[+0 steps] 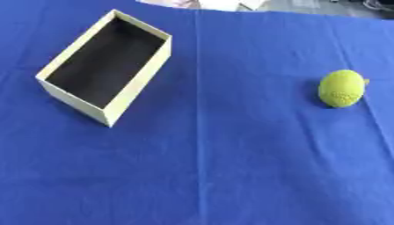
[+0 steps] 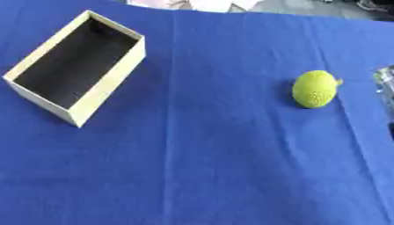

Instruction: Pick up objects on the table and place them in the box.

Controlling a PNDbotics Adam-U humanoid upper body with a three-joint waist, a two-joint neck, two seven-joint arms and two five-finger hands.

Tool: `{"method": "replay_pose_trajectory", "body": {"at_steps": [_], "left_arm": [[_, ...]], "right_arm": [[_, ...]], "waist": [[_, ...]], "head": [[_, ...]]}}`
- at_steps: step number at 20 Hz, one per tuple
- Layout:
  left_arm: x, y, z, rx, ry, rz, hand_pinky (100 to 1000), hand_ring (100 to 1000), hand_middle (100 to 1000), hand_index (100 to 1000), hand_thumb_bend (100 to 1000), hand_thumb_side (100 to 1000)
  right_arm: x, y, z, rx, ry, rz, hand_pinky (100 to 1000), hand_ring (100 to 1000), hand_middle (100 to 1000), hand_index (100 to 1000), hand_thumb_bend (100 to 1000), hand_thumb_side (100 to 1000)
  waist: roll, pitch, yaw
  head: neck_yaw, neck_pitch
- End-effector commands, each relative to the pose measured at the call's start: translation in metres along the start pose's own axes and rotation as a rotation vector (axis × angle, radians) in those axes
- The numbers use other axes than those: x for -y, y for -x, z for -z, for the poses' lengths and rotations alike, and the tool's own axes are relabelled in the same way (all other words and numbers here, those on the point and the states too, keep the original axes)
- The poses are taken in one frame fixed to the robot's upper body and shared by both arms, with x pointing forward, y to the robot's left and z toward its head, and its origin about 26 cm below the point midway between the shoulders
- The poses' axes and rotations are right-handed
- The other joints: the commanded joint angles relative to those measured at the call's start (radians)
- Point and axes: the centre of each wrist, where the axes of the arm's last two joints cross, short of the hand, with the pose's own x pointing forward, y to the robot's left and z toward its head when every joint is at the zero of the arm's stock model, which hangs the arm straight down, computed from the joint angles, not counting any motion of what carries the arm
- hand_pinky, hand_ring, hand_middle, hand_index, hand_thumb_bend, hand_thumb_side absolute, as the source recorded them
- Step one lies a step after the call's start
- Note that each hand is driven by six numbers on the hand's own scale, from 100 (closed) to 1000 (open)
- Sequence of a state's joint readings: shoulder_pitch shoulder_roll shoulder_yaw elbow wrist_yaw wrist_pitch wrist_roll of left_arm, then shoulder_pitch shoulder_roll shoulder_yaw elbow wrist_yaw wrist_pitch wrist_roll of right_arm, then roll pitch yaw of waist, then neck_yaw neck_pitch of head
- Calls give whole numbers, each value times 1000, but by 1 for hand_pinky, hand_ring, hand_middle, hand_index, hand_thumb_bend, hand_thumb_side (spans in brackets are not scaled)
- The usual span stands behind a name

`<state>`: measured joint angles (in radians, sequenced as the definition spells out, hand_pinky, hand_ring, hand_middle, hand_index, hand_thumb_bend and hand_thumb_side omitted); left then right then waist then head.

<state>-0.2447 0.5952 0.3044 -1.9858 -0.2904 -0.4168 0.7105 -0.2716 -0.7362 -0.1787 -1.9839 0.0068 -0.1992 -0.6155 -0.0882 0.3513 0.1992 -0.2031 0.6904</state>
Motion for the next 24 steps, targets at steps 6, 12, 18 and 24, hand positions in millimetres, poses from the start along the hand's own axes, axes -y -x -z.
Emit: {"method": "replay_pose_trajectory", "body": {"at_steps": [6,12,18,24], "left_arm": [[-4,-2,9,43,-6,4,781,597,619,636,450,234],[-4,-2,9,44,-1,4,781,596,619,634,445,234],[-4,-3,9,44,3,2,781,595,618,633,441,235],[-4,-2,9,44,6,3,782,595,618,633,439,236]], "right_arm": [[6,-6,6,18,-379,-420,792,805,715,851,100,551],[7,-7,5,4,-755,-648,835,866,800,884,100,634],[4,-8,4,24,-1054,-709,850,890,832,903,133,626],[6,-7,2,23,-1224,-710,858,897,814,901,254,451]], "waist": [[3,-13,0],[-1,-8,1],[-4,-4,4],[-6,-4,4]], "head": [[-5,24],[-3,32],[-4,30],[-3,29]]}}
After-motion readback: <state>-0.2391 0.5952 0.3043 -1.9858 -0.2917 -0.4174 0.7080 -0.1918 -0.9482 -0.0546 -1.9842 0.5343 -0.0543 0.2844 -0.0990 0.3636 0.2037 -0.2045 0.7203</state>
